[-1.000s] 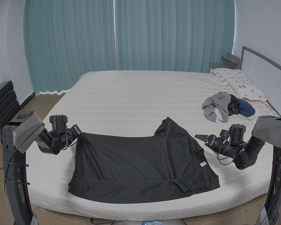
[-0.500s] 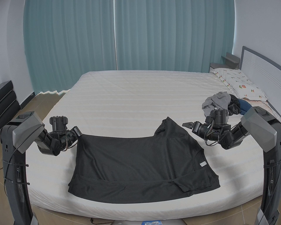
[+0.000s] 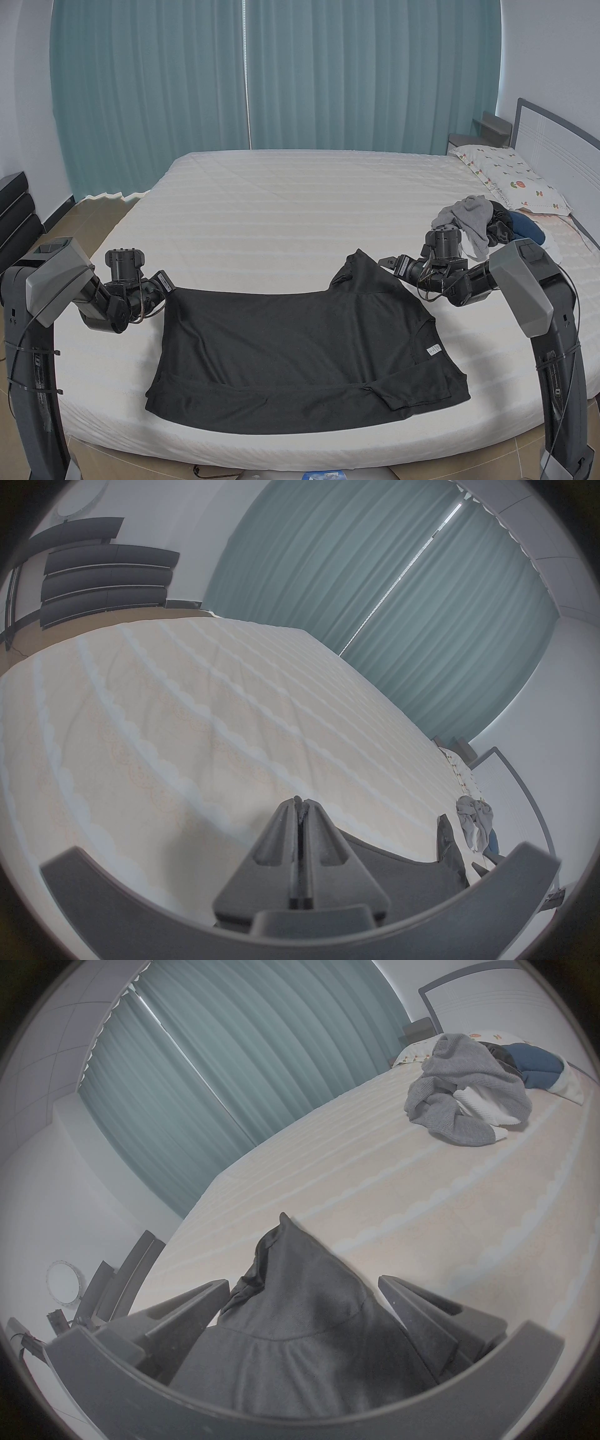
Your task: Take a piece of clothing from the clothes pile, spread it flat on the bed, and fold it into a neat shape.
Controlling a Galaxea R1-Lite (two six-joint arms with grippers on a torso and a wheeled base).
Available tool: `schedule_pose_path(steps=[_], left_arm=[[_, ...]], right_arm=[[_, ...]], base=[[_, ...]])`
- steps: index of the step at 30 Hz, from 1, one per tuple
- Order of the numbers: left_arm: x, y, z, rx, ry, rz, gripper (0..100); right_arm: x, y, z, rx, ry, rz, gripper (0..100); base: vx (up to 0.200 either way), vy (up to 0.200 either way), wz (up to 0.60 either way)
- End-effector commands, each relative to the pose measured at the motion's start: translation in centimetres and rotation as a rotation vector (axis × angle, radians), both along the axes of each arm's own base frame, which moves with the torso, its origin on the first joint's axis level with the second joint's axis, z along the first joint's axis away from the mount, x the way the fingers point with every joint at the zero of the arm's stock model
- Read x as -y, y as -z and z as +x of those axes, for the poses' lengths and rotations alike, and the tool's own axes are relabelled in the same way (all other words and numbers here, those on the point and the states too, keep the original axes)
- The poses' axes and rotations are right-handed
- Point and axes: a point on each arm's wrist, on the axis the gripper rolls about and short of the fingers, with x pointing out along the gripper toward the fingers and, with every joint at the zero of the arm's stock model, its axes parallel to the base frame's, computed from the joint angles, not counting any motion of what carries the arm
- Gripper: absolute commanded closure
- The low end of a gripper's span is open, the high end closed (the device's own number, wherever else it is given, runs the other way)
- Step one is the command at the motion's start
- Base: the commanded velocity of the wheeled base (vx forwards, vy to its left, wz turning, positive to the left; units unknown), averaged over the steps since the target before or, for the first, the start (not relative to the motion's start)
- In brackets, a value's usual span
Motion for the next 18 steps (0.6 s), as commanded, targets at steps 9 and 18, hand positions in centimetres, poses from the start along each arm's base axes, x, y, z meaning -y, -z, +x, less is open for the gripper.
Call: schedule_pose_path(steps=[9,18], left_arm=[[-0.01,0.14,-0.18,-0.01,0.002,-0.002,100],[-0.08,0.04,-0.15,-0.007,0.001,-0.002,100]], right_arm=[[-0.38,3.28,1.7,-0.005,0.035,-0.015,0],[-0.5,3.06,1.9,0.009,0.037,-0.008,100]], base=[[0.0,0.0,0.0],[0.0,0.0,0.0]])
